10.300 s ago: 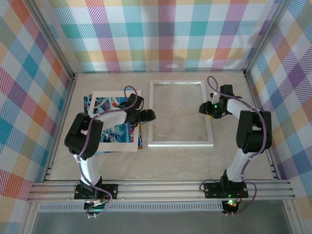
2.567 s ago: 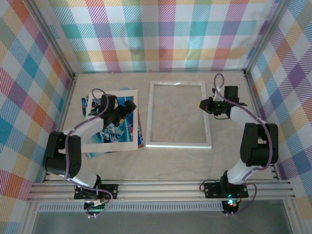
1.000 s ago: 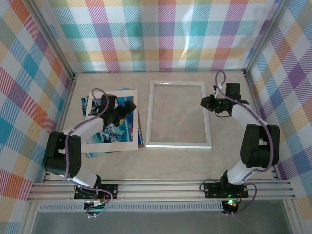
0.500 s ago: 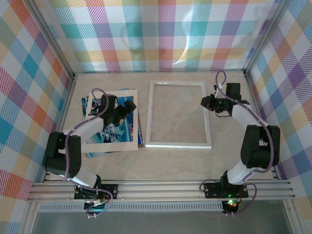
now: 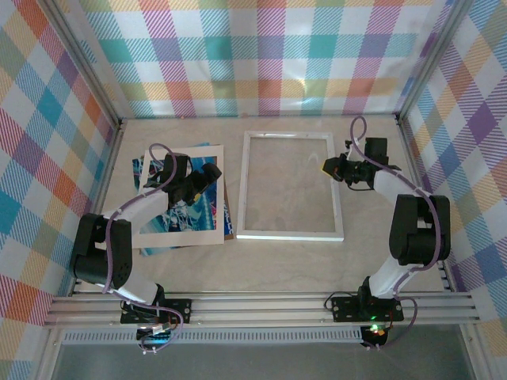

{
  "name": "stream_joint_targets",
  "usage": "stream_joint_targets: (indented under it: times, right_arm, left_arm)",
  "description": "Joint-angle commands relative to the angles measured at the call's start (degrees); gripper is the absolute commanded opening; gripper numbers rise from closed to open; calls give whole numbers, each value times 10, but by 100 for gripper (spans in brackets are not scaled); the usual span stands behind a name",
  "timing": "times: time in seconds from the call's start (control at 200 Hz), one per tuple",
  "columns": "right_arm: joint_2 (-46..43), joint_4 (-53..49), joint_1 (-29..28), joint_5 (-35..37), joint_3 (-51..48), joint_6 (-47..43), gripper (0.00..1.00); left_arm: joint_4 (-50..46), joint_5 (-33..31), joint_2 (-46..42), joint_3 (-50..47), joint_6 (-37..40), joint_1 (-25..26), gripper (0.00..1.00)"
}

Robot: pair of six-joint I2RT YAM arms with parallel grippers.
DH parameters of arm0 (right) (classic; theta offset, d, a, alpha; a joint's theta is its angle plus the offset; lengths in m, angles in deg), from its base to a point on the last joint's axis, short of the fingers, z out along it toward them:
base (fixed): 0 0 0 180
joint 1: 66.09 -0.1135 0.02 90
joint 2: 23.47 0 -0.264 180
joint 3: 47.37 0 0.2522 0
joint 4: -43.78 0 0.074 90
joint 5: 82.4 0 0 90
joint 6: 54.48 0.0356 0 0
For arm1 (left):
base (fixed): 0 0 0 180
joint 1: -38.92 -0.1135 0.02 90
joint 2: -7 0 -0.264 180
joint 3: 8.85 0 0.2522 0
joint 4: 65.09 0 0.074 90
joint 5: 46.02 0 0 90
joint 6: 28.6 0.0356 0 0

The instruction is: Put the photo into the frame

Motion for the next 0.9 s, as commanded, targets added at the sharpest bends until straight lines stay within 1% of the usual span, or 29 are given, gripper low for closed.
stream_joint_targets:
  times: [0.0, 0.15, 0.285, 0.44, 0.585, 0.695, 0.78, 0.84, 0.895]
  right_arm:
    - [-1, 18, -3, -10, -2, 7, 0]
    - [-4, 31, -3, -2, -13, 21, 0]
    - [3, 22, -3, 5, -10, 17, 11]
    - [-1, -10, -5, 37, -7, 2, 20]
    - [-7, -45, -9, 78, -2, -13, 35]
    - [-13, -67, -13, 122, -1, -21, 52]
    - [-18, -86, -13, 173, 2, -26, 65]
    - [-21, -110, -13, 214, 12, -36, 70]
    - [-24, -134, -12, 256, 24, -47, 78]
  left_arm:
    - [0, -2, 0, 2, 13, 8, 100]
    - [5, 0, 3, 0, 11, 8, 100]
    - [3, 2, 3, 1, 13, 8, 100]
    - [1, 0, -1, -2, 14, 8, 100]
    - [2, 1, -4, -4, 13, 8, 100]
    - [3, 1, -3, -4, 13, 8, 100]
    - [2, 3, -1, -3, 14, 10, 100]
    - [1, 5, 1, 0, 15, 12, 100]
    - [1, 6, 3, 2, 15, 16, 100]
